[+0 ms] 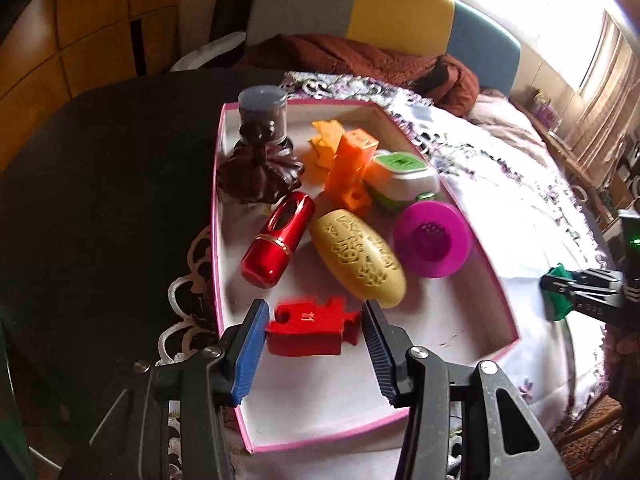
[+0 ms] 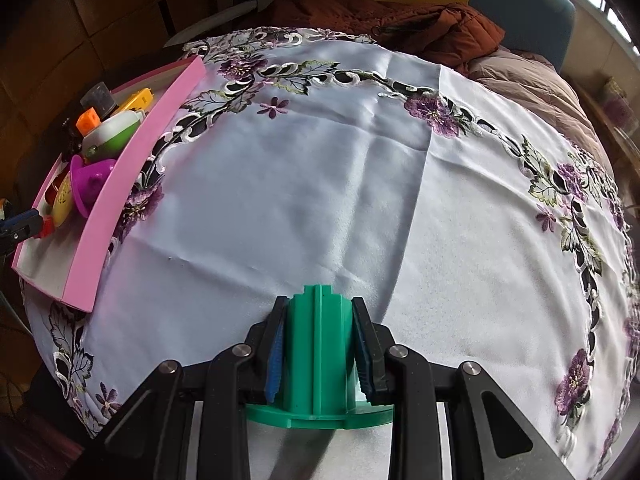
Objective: Organize rigid objects
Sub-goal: 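Release the puzzle piece into the tray with the left tool while the right tool holds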
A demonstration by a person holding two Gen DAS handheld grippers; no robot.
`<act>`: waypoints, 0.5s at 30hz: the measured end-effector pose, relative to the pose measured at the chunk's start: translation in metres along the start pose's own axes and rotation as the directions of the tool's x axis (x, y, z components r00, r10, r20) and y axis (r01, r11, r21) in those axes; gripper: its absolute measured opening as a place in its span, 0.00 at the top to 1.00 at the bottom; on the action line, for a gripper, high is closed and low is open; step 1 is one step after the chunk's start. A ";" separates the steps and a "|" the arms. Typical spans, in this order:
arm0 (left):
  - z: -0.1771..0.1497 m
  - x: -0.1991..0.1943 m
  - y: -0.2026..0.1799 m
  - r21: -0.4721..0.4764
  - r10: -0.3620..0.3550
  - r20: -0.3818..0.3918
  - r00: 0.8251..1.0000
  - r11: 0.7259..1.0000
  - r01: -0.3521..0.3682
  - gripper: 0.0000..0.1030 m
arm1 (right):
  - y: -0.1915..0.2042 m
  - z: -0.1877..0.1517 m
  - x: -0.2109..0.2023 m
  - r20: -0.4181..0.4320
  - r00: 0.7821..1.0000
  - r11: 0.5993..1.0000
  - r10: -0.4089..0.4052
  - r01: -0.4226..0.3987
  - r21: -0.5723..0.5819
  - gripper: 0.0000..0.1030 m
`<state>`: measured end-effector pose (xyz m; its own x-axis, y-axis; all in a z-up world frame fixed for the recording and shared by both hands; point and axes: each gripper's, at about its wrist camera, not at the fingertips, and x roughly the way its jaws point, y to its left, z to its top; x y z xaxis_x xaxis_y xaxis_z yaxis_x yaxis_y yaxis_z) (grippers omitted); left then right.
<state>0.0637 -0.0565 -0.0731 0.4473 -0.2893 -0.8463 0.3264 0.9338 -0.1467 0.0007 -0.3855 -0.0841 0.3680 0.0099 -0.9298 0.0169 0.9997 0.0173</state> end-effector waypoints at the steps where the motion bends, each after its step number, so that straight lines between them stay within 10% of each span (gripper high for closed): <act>1: 0.000 0.001 0.001 -0.006 -0.002 -0.001 1.000 1.000 0.002 0.53 | 0.000 0.000 0.000 0.001 1.000 1.000 -0.001 0.001 -0.004 0.71; 15: 0.001 -0.037 0.001 -0.046 0.101 0.116 0.988 0.994 -0.096 0.53 | 0.000 -0.001 -0.002 0.008 1.000 1.000 -0.008 0.008 -0.016 0.71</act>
<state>0.0484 -0.0454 -0.0410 0.5715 -0.2159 -0.7917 0.2431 0.9660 -0.0880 -0.0010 -0.3850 -0.0822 0.3754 0.0016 -0.9269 0.0048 1.0000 0.0037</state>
